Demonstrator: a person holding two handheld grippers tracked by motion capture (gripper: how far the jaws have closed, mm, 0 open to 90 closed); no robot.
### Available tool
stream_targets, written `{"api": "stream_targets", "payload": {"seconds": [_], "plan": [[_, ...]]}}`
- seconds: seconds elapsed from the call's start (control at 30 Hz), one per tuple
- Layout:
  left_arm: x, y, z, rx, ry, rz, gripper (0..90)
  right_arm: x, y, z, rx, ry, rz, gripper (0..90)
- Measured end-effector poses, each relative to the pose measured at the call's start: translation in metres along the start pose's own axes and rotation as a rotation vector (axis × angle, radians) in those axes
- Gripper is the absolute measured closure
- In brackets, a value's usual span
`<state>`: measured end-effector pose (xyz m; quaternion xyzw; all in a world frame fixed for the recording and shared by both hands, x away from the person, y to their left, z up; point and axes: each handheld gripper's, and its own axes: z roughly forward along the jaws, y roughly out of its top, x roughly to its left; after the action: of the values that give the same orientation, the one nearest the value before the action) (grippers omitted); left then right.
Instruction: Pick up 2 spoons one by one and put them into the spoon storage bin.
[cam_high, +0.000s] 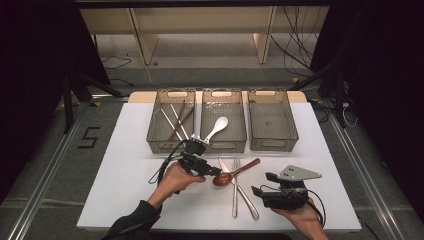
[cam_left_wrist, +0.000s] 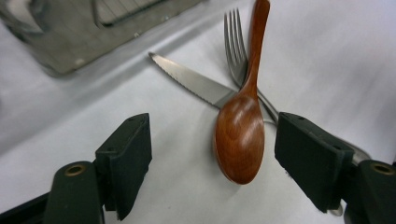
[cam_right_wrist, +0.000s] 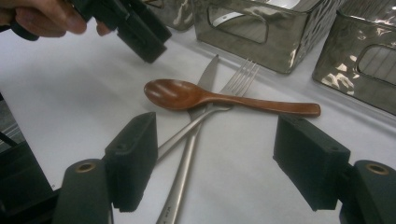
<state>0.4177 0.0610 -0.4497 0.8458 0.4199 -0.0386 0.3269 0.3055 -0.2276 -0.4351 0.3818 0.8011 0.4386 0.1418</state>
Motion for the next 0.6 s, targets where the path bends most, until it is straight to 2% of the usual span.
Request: {"api": "stream_targets", "payload": {"seconds": [0.27,0.6], "plan": [[-0.005,-0.004,0.017,0.037,-0.004,0.033,28.8,0.0,-0.001,0.001,0.003,0.002,0.0,31.3],[-0.012,-0.005,0.03,0.068,0.036,0.088,33.2,0.0,-0.001,0.001,0.003,0.003,0.0,31.3]]}}
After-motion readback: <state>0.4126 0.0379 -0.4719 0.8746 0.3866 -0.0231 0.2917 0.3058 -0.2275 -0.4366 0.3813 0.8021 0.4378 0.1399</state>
